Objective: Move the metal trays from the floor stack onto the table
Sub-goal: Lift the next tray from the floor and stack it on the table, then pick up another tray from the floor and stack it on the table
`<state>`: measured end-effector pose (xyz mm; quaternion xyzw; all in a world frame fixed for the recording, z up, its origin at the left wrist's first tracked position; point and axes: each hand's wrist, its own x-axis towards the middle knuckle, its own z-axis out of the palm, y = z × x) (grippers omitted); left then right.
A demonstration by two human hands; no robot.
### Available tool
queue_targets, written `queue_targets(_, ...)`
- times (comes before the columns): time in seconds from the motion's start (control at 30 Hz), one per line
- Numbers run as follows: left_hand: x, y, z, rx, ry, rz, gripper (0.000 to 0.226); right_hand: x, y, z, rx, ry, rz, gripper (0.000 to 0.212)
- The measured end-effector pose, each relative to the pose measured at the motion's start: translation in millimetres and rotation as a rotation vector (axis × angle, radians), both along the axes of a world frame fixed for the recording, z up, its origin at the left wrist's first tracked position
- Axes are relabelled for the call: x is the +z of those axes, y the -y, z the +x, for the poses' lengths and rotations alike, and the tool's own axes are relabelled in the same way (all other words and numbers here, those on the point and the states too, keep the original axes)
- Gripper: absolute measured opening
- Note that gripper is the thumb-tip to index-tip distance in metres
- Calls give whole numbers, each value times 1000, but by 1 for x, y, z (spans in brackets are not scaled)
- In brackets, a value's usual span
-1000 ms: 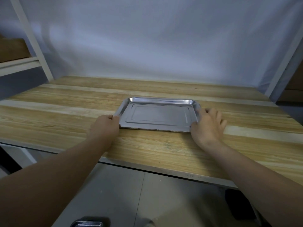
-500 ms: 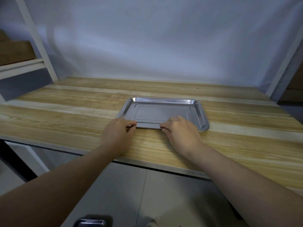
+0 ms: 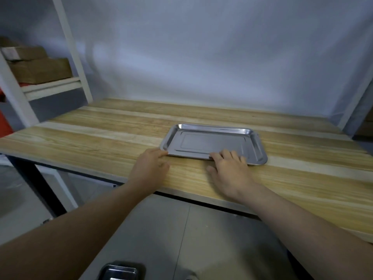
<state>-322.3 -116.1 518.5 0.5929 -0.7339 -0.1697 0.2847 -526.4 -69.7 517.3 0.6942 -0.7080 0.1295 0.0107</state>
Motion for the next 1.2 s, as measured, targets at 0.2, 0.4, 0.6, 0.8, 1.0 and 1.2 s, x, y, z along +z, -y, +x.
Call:
queue_targets(0.2, 5, -20, 34, 93, -63, -68, 36, 0, -14, 37, 103, 31, -147, 47)
queue_targets(0.4, -1, -43, 79, 183, -190, -97, 32, -1, -25, 96, 317, 98, -239, 41)
queue_targets(0.6, -22, -65, 142, 294, -262, -92, 31, -21, -35, 157, 545, 176, -296, 30)
queue_targets(0.8, -57, -91, 198, 424, -314, -28, 26, -54, -43, 211, 718, 229, -228, 27)
queue_targets(1.0, -116, -103, 236, 539, -351, 130, 25, -106, -37, 244, 715, 268, -31, 30)
queue_targets(1.2, -188, -108, 265, 632, -385, 300, 24, -179, -21, 261, 562, 392, 222, 24)
